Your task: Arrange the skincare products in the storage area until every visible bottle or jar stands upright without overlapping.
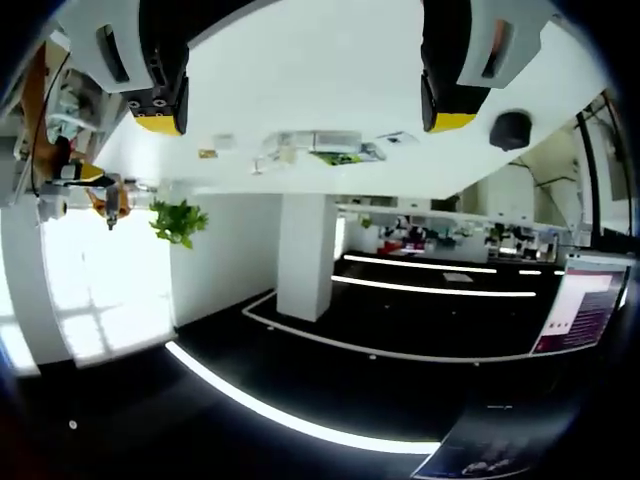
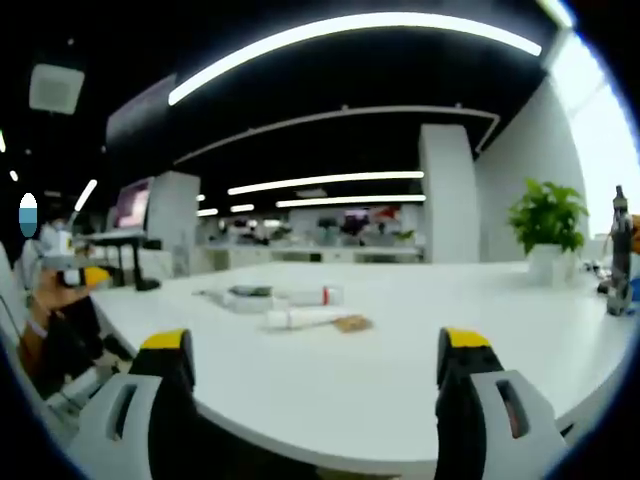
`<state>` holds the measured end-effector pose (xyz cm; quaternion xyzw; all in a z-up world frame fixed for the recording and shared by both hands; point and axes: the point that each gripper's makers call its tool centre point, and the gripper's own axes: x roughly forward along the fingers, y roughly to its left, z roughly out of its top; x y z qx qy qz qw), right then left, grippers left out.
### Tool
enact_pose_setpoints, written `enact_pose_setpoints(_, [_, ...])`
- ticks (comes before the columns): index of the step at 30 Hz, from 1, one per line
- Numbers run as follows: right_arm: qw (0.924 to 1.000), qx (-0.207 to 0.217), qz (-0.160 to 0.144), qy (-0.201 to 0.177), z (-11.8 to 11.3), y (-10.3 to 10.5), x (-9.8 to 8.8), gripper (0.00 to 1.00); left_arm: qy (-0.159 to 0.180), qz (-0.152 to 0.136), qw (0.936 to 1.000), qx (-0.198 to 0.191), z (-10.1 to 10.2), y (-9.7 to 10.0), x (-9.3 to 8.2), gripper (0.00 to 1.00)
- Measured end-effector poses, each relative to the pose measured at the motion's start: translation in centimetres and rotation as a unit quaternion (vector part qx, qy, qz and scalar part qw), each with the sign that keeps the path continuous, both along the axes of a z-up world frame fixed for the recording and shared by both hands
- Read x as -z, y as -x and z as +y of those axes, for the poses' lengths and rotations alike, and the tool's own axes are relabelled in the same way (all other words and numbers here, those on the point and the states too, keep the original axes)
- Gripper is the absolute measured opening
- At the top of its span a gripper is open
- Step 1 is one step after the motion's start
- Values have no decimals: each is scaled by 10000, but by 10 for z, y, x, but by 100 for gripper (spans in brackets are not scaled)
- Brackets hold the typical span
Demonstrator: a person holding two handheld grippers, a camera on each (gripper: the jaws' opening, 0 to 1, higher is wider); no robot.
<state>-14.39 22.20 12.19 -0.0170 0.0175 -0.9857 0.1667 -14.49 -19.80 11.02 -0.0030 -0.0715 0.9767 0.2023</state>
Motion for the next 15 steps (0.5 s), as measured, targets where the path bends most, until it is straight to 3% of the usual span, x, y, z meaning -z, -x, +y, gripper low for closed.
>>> enact_pose_setpoints(15, [10000,-20,-15,13,2,2,4,100,-46,-20,10000,72,7,1,1,99])
